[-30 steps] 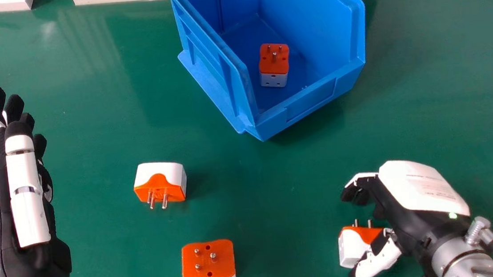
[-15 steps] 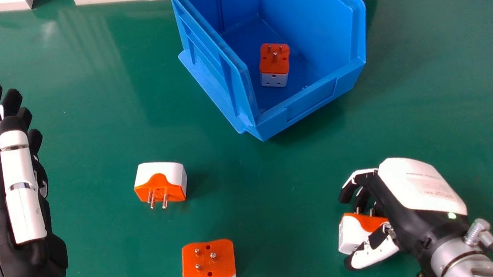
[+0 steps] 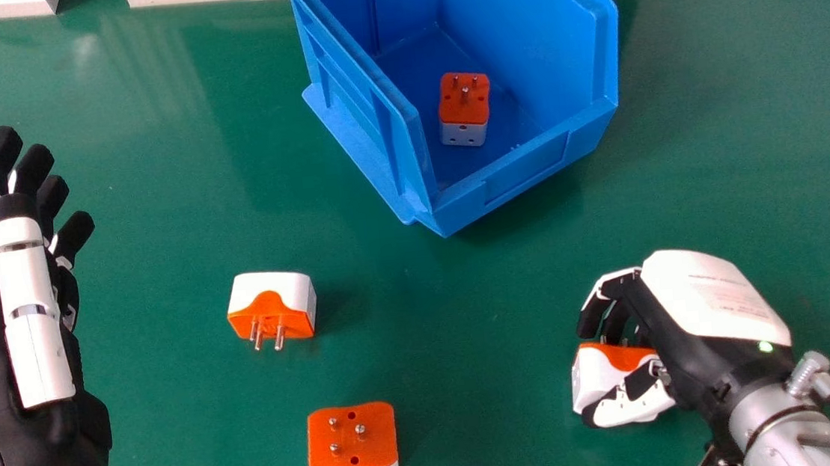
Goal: Pick all objects and put in blue box
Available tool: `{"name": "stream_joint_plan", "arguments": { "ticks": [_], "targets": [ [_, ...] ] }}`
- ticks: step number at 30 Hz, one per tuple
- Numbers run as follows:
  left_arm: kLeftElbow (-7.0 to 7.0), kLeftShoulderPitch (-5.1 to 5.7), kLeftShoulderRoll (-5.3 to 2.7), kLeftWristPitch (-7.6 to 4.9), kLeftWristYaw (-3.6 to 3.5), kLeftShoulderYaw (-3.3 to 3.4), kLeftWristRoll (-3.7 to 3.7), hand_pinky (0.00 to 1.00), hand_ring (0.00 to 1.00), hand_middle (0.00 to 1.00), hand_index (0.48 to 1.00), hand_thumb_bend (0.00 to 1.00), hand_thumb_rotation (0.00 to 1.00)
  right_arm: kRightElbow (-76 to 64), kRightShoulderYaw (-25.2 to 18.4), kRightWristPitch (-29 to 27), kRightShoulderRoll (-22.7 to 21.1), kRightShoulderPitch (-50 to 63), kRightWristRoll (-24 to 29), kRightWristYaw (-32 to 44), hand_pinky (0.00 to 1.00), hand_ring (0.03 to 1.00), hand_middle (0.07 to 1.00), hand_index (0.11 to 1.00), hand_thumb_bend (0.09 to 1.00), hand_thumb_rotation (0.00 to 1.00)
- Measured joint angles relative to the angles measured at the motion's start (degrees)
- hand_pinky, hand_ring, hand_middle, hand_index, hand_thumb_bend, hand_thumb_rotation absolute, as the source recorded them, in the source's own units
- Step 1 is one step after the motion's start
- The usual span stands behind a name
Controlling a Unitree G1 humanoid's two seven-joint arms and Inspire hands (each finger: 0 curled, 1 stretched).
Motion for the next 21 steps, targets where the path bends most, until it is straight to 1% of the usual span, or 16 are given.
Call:
{"name": "stream_joint_plan", "arguments": {
  "ticks": [6,13,19,21],
  "targets": [
    [0.00,0.09,0.00,0.00,-0.14,0.00,-0.01,0.94,0.95,0.95,0.943,0.22,1.00,-0.15,-0.22,0.02,-0.17,0.00,0.05,0.23,0.29,0.428,0.542,0.556,0.506,0.00],
    [-0.02,0.66,0.00,0.00,-0.43,0.01,-0.09,0.96,0.95,0.95,0.950,0.23,1.00,-1.64,-0.37,0.14,-0.49,0.04,0.98,1.02,0.29,0.418,0.530,0.556,0.496,0.00],
    [-0.50,1.38,0.00,0.01,-0.51,-0.09,-0.07,0.97,0.96,0.96,0.958,0.23,1.00,-4.71,-1.21,1.56,-0.51,0.06,1.61,3.34,0.28,0.413,0.525,0.557,0.492,0.00],
    [-0.76,1.46,-0.01,0.16,-0.45,-0.10,-0.08,0.98,0.96,0.96,0.962,0.23,1.00,-5.33,-1.69,1.92,-0.52,0.06,1.68,3.76,0.28,0.413,0.523,0.557,0.491,0.00]
  ]
}}
